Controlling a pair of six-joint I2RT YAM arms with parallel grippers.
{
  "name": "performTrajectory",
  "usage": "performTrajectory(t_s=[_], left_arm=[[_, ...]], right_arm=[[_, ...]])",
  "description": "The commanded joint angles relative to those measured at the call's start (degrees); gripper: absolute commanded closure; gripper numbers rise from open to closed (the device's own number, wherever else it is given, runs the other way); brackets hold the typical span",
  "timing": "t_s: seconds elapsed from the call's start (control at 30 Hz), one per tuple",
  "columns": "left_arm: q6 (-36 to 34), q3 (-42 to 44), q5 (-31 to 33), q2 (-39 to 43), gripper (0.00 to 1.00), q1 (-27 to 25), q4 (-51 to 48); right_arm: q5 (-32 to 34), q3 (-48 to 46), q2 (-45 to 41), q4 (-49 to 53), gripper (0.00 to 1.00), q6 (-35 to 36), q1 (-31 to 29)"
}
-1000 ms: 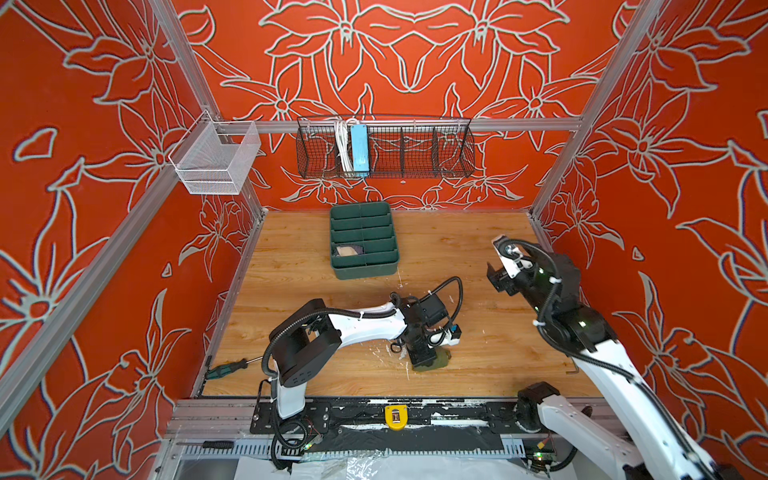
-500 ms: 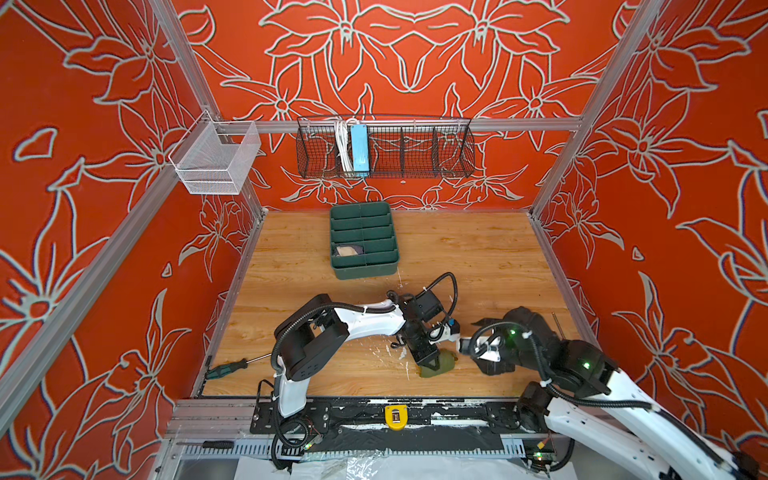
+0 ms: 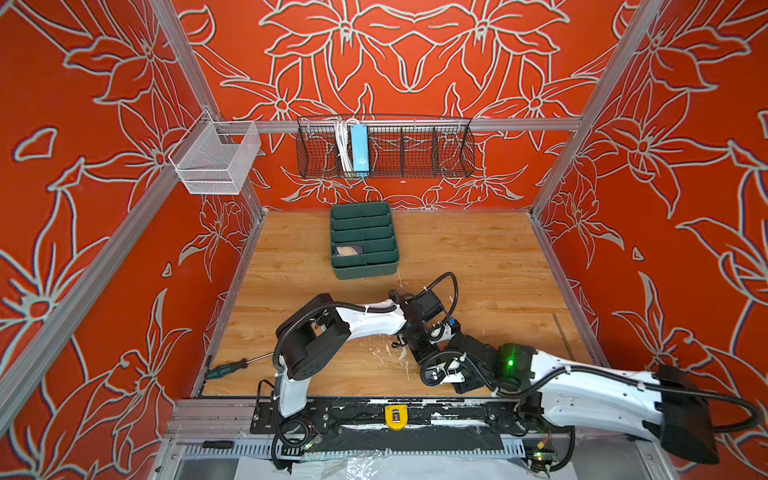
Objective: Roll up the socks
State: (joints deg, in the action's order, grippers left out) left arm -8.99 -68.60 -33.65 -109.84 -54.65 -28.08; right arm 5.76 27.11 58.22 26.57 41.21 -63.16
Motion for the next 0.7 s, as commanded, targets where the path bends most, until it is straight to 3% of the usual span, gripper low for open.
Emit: performTrajectory(t_s=[0.0, 0.07, 0.23, 0.4, 0.47, 0.53, 0.67], left_arm=[[-1.2, 4.8, 8.1, -6.6, 1.0, -0.7, -5.9], [-1.4, 4.9, 8.0, -6.5, 1.0, -0.7, -5.7], [-2.0, 5.4, 9.0, -5.5, 1.0, -0.6, -5.1], [-3.5, 5.7, 13.4, -2.5, 0.98, -0.5, -4.4], [-4.3, 6.0, 14.2, -0.1, 0.79, -0.2, -3.3], [-4.5, 6.6, 15.0, 3.7, 0.52, 0.4, -1.1], [-5.7, 8.3, 17.1, 11.6, 0.18, 1.3, 3.6]], right_arm=[[0.8, -1.0, 3.1, -8.3, 0.33, -1.3, -0.4], [-0.5, -1.0, 5.0, -9.2, 0.39, -2.1, -0.5], [-1.7, -0.6, 8.2, -8.2, 0.73, -1.8, -0.7], [-4.0, 0.5, 9.8, -5.7, 0.98, -2.7, -1.0], [-4.8, 1.4, 10.7, -4.1, 1.0, -3.3, -1.0], [-5.6, 2.8, 11.8, -2.1, 1.0, -4.2, -1.0], [-6.3, 5.6, 14.6, 1.3, 1.0, -6.2, -1.0]])
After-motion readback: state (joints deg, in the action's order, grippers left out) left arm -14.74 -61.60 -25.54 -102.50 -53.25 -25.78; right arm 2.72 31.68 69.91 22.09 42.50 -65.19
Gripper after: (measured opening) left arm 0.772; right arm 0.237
